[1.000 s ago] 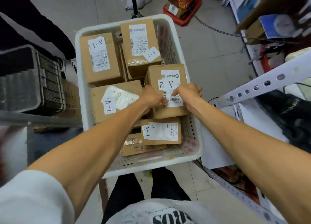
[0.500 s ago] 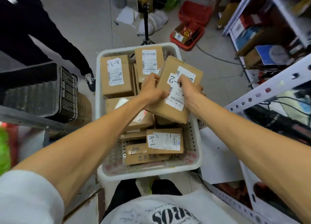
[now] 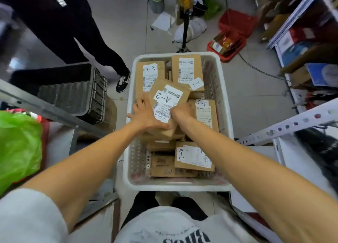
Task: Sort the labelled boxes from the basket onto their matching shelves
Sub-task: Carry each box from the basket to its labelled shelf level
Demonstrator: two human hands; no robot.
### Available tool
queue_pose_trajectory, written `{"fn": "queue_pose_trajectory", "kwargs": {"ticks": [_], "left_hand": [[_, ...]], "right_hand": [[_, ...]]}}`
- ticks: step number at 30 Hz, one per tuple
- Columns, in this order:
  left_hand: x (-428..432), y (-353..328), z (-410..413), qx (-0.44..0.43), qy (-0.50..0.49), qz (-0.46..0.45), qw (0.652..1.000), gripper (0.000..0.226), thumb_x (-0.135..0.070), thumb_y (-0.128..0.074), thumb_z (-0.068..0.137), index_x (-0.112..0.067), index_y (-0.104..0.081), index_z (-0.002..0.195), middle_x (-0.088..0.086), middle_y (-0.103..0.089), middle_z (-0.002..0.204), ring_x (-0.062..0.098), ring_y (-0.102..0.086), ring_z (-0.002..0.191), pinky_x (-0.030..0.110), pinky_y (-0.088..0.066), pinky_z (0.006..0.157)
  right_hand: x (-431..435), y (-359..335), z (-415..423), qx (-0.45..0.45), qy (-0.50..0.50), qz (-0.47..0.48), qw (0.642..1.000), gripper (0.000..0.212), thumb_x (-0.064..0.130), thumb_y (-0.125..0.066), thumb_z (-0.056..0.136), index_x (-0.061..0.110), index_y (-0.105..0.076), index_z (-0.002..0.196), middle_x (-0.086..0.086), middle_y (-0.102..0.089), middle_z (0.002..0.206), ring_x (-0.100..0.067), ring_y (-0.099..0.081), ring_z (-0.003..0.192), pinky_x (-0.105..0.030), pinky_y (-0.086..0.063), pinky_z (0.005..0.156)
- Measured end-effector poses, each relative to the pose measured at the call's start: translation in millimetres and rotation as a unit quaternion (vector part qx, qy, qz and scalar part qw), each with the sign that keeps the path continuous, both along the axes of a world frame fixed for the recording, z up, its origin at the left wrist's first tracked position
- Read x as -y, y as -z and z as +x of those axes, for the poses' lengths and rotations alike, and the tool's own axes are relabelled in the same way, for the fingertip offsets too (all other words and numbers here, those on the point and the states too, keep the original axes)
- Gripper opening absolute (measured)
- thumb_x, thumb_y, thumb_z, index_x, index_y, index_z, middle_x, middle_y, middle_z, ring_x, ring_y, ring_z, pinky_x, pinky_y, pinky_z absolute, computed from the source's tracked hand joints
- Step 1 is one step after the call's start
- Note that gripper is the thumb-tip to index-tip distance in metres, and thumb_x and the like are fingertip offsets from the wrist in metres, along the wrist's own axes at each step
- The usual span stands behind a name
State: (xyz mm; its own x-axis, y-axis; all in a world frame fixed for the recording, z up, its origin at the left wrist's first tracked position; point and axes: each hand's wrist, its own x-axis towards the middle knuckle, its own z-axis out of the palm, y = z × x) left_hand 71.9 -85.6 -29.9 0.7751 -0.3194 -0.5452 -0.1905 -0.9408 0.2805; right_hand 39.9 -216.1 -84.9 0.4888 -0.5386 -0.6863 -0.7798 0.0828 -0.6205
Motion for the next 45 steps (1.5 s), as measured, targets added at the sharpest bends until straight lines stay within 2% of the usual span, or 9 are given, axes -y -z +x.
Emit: {"fn": "queue_pose_trajectory", "kwargs": {"ticks": [6,11,15,22,26,29,35,39,45], "left_hand": [[21,-4,-24,0.031,0.018,0.104,0.994,0.159,-0.074,-0.076,0.048,-0.002,0.029,0.143,0.016,0.014,0.158,0.036,0.001,0.146,0.067,-0.013,0.108],[11,-6,4,0.034,0.282,0.089,0.955,0.146,-0.051,-0.084,0.054,-0.017,0.022,0.149,0.006,0.019,0.159,0.03,0.013,0.146,0.063,-0.002,0.115],[13,-8,18,0.051,0.403,0.022,0.914,0.094,-0.025,-0.069,0.078,-0.023,-0.013,0.153,-0.003,0.009,0.161,0.023,0.011,0.148,0.06,-0.002,0.116],[-35,32,9,0.07,-0.031,-0.148,0.986,0.052,-0.042,-0.065,0.087,-0.024,-0.051,0.134,0.006,-0.049,0.133,0.027,-0.051,0.119,0.041,-0.041,0.099],[-37,36,-20,-0.183,-0.188,-0.228,0.938,0.071,-0.058,-0.049,0.09,-0.015,-0.033,0.143,0.011,-0.054,0.133,0.026,-0.059,0.111,0.045,-0.043,0.102],[-16,26,-34,-0.249,-0.196,-0.326,0.89,0.081,-0.048,-0.063,0.085,-0.025,-0.02,0.149,0.0,-0.052,0.134,0.016,-0.055,0.111,0.038,-0.046,0.099],[-4,16,-18,-0.244,-0.205,-0.348,0.882,0.096,-0.012,-0.076,0.079,-0.025,-0.012,0.151,-0.003,-0.054,0.128,0.014,-0.053,0.115,0.03,-0.042,0.095],[-2,15,-14,-0.293,-0.204,-0.343,0.869,0.112,0.0,-0.071,0.08,-0.028,0.01,0.152,0.004,-0.051,0.139,0.014,-0.051,0.111,0.033,-0.043,0.094],[-14,21,-22,-0.271,-0.195,-0.34,0.88,0.121,-0.005,-0.081,0.071,-0.035,0.003,0.152,0.005,-0.043,0.146,0.015,-0.044,0.125,0.033,-0.039,0.103]], "right_hand": [[16,-50,-6,-0.018,-0.049,-0.117,0.992,0.071,0.018,-0.061,0.087,0.001,-0.024,0.145,-0.019,-0.034,0.145,-0.037,-0.041,0.129,-0.042,-0.043,0.098],[20,-61,-8,0.071,-0.251,-0.344,0.902,0.088,0.02,-0.066,0.084,0.007,-0.01,0.151,-0.018,-0.005,0.157,-0.035,-0.005,0.144,-0.044,-0.024,0.116],[18,-62,-8,0.019,-0.385,-0.32,0.866,0.057,0.028,-0.048,0.091,0.008,-0.034,0.142,-0.019,-0.033,0.148,-0.035,-0.027,0.138,-0.047,-0.025,0.114],[51,-55,-20,-0.065,-0.41,-0.301,0.858,0.064,0.05,-0.055,0.089,0.006,-0.041,0.134,-0.017,-0.048,0.135,-0.037,-0.04,0.126,-0.046,-0.033,0.105],[63,-50,-24,-0.113,-0.398,-0.324,0.851,0.065,0.061,-0.051,0.089,0.002,-0.057,0.117,-0.013,-0.064,0.117,-0.032,-0.058,0.109,-0.045,-0.038,0.102],[54,-45,-24,-0.126,-0.304,-0.274,0.903,0.085,0.063,-0.058,0.085,-0.004,-0.043,0.136,-0.016,-0.057,0.13,-0.035,-0.054,0.119,-0.045,-0.046,0.098],[32,-38,-32,-0.065,-0.262,-0.188,0.944,0.076,0.063,-0.059,0.084,0.009,-0.042,0.135,-0.007,-0.059,0.129,-0.032,-0.057,0.116,-0.045,-0.048,0.096],[30,-32,-49,0.05,-0.14,0.057,0.987,0.087,0.028,-0.075,0.083,0.014,-0.013,0.144,-0.003,-0.054,0.136,-0.024,-0.054,0.121,-0.045,-0.044,0.104],[34,-34,-71,0.097,-0.18,0.091,0.974,0.107,-0.007,-0.08,0.068,0.02,-0.012,0.145,0.001,-0.053,0.127,-0.013,-0.049,0.117,-0.033,-0.042,0.1]]}}
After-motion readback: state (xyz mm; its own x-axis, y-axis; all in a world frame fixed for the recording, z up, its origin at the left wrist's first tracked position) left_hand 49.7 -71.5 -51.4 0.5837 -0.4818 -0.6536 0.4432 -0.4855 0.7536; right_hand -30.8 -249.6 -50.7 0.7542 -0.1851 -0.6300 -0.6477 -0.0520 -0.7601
